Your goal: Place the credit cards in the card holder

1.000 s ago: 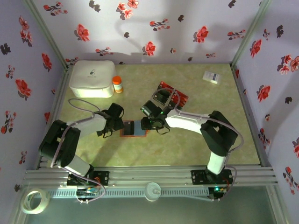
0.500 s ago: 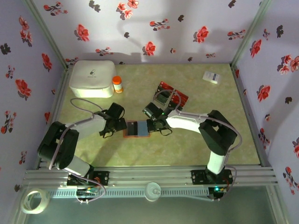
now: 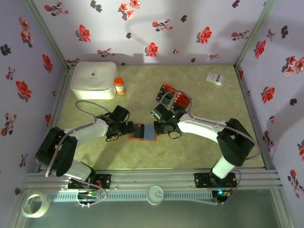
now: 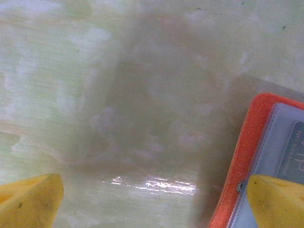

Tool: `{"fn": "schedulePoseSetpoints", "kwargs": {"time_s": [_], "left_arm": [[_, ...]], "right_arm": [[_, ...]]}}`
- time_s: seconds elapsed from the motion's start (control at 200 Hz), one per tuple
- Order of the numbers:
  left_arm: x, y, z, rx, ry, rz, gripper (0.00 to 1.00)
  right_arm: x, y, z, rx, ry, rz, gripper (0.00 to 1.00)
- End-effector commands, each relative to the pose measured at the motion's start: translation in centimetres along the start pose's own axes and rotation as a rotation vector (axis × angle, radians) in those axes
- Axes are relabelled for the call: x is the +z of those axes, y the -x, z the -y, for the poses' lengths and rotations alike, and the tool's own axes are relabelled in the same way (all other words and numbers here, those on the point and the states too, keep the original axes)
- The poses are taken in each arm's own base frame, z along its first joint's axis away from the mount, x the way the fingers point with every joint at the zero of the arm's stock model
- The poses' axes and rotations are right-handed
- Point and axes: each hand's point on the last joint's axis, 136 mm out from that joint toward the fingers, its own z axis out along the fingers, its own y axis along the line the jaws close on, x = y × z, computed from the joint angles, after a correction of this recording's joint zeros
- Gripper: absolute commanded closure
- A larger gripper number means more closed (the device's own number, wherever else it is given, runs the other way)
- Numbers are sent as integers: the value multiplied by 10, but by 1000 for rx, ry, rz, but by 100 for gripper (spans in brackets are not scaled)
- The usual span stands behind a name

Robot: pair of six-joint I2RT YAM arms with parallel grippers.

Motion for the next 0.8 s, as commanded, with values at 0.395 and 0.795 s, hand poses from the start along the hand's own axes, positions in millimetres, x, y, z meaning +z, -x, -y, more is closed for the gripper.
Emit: {"fn": "schedulePoseSetpoints", "kwargs": {"time_s": [0.395,0.795], "left_arm": [[10,-14,-25,3,89,-4,0],[20,-19,-24,22,99,-23,0]], "right_arm": [[13,17,-77,56,266,-5,100],[50,10,-84,69,259,-62,100]]}}
